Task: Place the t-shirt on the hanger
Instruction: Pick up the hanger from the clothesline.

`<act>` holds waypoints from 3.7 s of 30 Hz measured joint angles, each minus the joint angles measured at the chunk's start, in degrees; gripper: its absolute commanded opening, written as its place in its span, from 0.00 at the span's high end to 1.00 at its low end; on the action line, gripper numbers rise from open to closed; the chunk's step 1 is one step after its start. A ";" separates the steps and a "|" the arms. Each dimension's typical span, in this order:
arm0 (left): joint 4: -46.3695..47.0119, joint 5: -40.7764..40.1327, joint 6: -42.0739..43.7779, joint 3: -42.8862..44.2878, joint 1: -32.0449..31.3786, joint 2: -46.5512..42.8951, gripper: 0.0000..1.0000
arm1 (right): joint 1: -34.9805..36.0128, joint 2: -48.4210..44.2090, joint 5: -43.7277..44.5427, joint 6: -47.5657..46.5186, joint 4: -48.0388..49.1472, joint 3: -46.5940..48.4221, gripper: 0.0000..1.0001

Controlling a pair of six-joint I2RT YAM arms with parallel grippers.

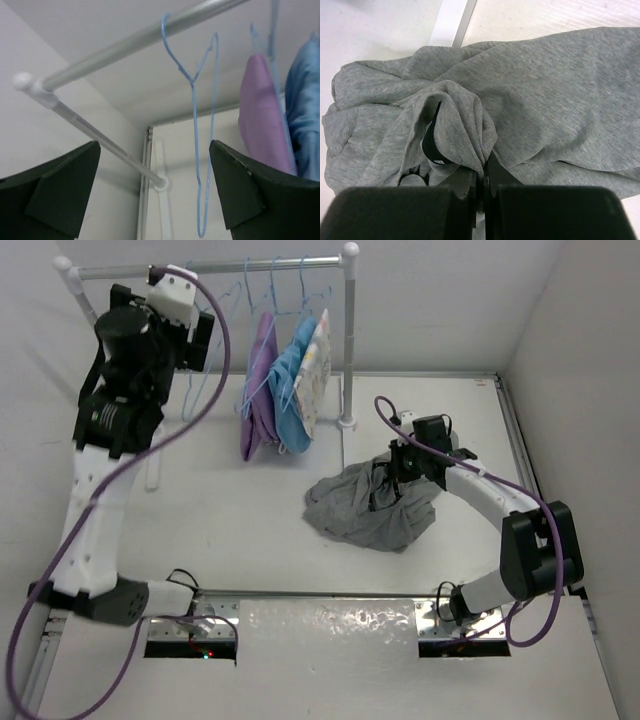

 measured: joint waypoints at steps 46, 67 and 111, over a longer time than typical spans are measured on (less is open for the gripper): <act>5.18 27.23 -7.06 -10.19 17.88 11.02 1.00 | -0.24 1.60 -1.14 -1.57 1.29 -3.56 1.00; -4.33 17.99 -6.97 -7.37 17.88 -4.13 1.00 | -2.38 3.85 -0.87 -1.88 -2.78 -2.89 0.34; -11.50 38.84 -5.70 7.19 -26.45 15.52 1.00 | -6.23 -48.19 2.23 -17.18 -19.21 17.27 0.03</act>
